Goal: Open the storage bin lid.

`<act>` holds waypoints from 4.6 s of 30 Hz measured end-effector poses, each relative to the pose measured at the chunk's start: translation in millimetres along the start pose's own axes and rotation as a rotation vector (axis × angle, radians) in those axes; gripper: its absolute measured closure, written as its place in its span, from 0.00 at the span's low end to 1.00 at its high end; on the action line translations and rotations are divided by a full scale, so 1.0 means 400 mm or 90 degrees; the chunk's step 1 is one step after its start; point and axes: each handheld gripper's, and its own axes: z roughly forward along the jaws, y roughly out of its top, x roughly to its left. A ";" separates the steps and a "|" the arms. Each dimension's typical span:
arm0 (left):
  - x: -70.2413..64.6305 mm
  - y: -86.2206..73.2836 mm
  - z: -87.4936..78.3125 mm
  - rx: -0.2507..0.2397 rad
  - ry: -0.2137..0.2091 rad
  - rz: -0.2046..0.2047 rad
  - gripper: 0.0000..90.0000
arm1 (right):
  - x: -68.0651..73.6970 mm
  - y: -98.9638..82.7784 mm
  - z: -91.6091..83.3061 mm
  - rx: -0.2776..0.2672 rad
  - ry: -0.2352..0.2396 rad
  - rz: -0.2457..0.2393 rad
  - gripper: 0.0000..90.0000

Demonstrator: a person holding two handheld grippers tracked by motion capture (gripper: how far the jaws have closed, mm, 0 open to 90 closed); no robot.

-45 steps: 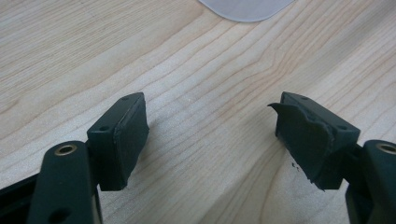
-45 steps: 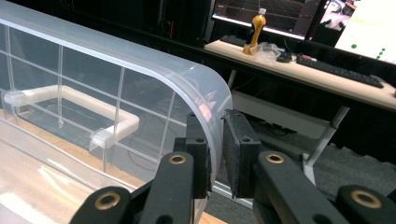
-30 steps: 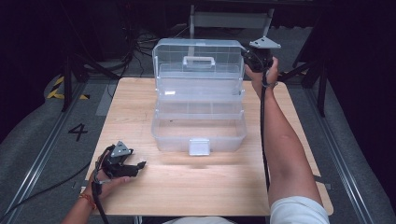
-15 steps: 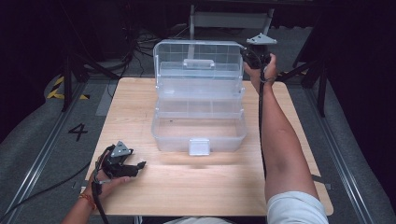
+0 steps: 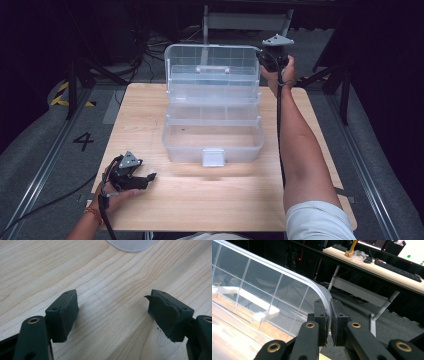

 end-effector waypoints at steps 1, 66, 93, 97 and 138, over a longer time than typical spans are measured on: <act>0.000 0.000 0.000 0.000 0.000 0.000 0.28 | -0.001 0.000 0.003 0.002 -0.001 0.000 0.94; -0.002 -0.001 0.001 -0.001 -0.005 -0.005 0.26 | -0.011 -0.041 0.059 0.061 0.016 0.031 0.94; 0.001 0.000 0.003 -0.006 -0.004 0.014 0.26 | 0.032 -0.106 -0.174 0.037 0.057 -0.005 0.88; 0.001 0.000 0.004 -0.006 -0.004 0.013 0.26 | 0.029 -0.130 -0.204 0.039 0.062 -0.004 0.87; -0.001 0.003 0.006 0.000 -0.002 0.006 0.24 | 0.054 -0.389 -0.461 0.098 0.146 -0.020 0.67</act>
